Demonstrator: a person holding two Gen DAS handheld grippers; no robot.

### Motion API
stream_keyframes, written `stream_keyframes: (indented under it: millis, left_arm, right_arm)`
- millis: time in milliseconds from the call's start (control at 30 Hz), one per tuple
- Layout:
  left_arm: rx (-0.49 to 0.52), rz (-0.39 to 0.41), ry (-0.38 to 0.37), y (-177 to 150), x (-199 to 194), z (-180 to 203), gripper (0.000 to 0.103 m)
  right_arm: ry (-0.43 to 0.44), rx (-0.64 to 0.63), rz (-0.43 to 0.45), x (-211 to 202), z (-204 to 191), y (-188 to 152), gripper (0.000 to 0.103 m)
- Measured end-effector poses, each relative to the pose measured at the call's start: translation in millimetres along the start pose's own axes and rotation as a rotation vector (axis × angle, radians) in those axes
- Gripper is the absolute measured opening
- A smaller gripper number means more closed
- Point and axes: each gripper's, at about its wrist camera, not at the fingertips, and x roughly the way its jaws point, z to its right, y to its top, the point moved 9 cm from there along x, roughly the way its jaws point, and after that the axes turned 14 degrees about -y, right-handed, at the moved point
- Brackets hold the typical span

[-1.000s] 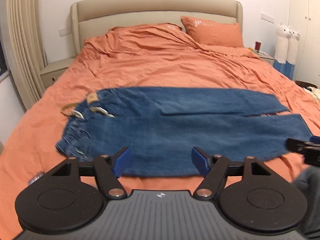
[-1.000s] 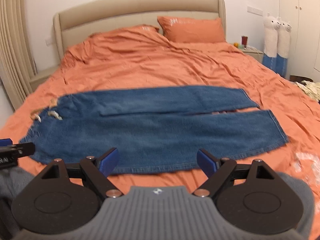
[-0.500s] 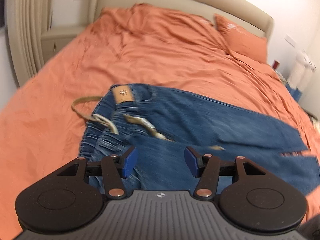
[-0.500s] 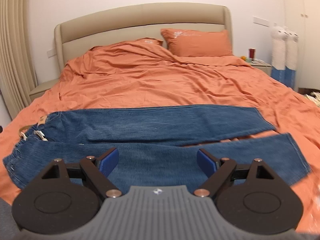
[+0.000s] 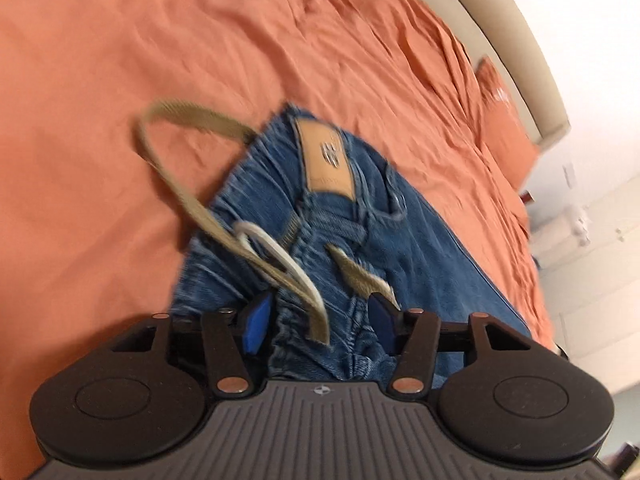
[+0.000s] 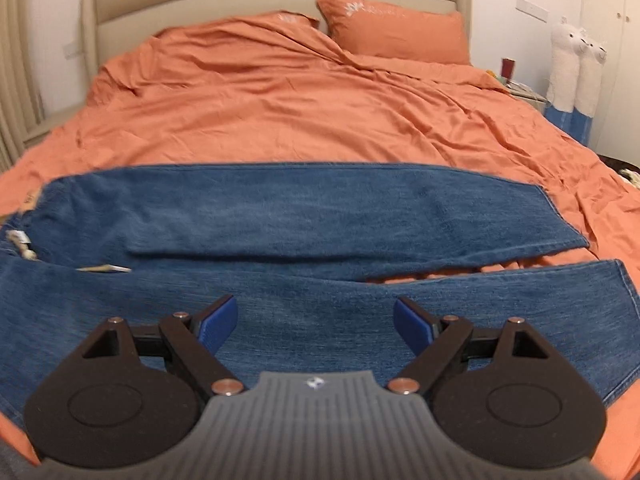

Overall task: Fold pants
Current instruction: 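Lower the left tool onto the jeans waistband and close on it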

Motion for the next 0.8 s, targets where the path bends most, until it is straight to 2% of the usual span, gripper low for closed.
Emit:
stream_keyframes:
  millis: [67,100,167,200,233,300,367,400,500,567,667,800]
  left_arm:
    - [0.018,-0.025,0.017,-2,9,0,0.051]
    - [0.036,-0.022,0.053,-3,9,0,0.033]
    - [0.062,0.017,0.102,-3,2,5,0.015]
    - [0.077,0.052,0.090,-3,-7,14,0.011]
    - [0.110,0.086,0.085,-2,-17,25,0.010]
    - [0.224,0.168,0.162,-1,-40,58,0.008]
    - [0.308,0.206,0.222,-3,-58,87,0.008]
    - [0.317,0.205,0.261,-5,-64,92,0.007]
    - [0.335,0.131,0.423,-9,-56,69,0.007]
    - [0.311,0.068,0.481,-14,-39,41,0.007]
    - [0.325,-0.008,0.557,-23,-16,15,0.008]
    - [0.349,-0.061,0.644,-30,-2,10,0.013]
  right_arm:
    - [-0.028,0.027,-0.025,8,6,-3,0.082]
    - [-0.043,0.042,-0.040,13,9,-3,0.082]
    - [-0.066,0.070,-0.064,16,17,-7,0.082]
    - [-0.075,0.081,-0.072,18,21,-7,0.082]
    - [-0.084,0.087,-0.073,19,26,-8,0.082]
    - [-0.112,0.080,-0.068,19,35,-8,0.082]
    - [-0.144,0.067,-0.056,17,45,-7,0.082]
    - [-0.157,0.067,-0.048,16,51,-6,0.082]
    - [-0.184,0.089,-0.042,13,69,-2,0.082]
    - [-0.192,0.102,-0.058,10,81,1,0.082]
    - [-0.202,0.150,-0.082,0,108,7,0.082]
    - [-0.184,0.269,-0.171,-14,155,13,0.082]
